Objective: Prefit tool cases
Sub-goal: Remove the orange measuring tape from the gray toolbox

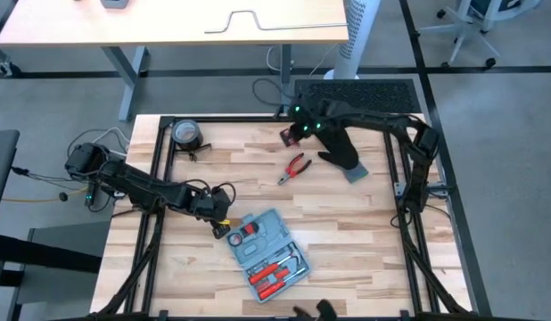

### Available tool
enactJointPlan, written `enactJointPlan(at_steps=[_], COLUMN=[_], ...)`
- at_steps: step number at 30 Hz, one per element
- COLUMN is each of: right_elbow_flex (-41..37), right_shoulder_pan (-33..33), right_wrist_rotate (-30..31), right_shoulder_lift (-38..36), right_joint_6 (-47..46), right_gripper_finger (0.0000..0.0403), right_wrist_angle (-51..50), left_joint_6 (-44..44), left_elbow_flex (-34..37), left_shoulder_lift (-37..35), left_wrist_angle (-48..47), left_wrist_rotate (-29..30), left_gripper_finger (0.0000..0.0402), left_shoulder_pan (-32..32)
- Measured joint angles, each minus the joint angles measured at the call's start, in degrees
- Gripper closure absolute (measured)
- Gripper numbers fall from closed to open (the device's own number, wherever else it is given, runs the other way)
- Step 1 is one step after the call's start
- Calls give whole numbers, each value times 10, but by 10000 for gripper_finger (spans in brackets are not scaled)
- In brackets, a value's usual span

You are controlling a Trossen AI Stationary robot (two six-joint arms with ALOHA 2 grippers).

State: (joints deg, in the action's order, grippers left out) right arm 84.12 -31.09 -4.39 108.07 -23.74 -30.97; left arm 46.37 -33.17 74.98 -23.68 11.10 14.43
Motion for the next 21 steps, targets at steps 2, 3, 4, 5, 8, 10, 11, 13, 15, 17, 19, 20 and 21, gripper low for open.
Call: enactJointPlan(at_steps=[2,3,4,5,8,10,11,13,15,17,19,20,21], right_elbow_flex=[0,0,0,0,0,0,0,0,0,-1,2,2,0], right_shoulder_pan=[-19,-27,-32,-34,-34,-28,-23,-15,-4,6,17,18,20], right_wrist_rotate=[-14,-17,-17,-17,-35,-53,-57,-62,-68,-72,-78,-80,-83], right_shoulder_lift=[0,0,0,5,22,40,49,66,77,78,85,87,89], right_joint_6=[7,12,14,17,18,17,14,7,1,-2,-2,-7,-12], right_gripper_finger=[403,403,403,403,403,403,403,403,403,403,403,403,403], right_wrist_angle=[1,2,4,9,17,26,30,34,47,53,85,83,72], left_joint_6=[17,25,32,39,53,55,55,56,59,60,60,60,60], left_elbow_flex=[0,0,0,0,0,0,0,0,0,0,0,0,0], left_shoulder_lift=[0,0,0,0,0,0,0,0,0,0,0,0,0], left_wrist_angle=[0,0,0,0,0,1,0,1,0,1,1,1,0], left_wrist_rotate=[6,9,11,14,25,28,29,29,30,31,31,31,31], left_gripper_finger=[401,402,402,402,402,401,401,402,402,401,402,401,401], left_shoulder_pan=[6,8,10,12,15,15,15,15,15,15,15,15,15])
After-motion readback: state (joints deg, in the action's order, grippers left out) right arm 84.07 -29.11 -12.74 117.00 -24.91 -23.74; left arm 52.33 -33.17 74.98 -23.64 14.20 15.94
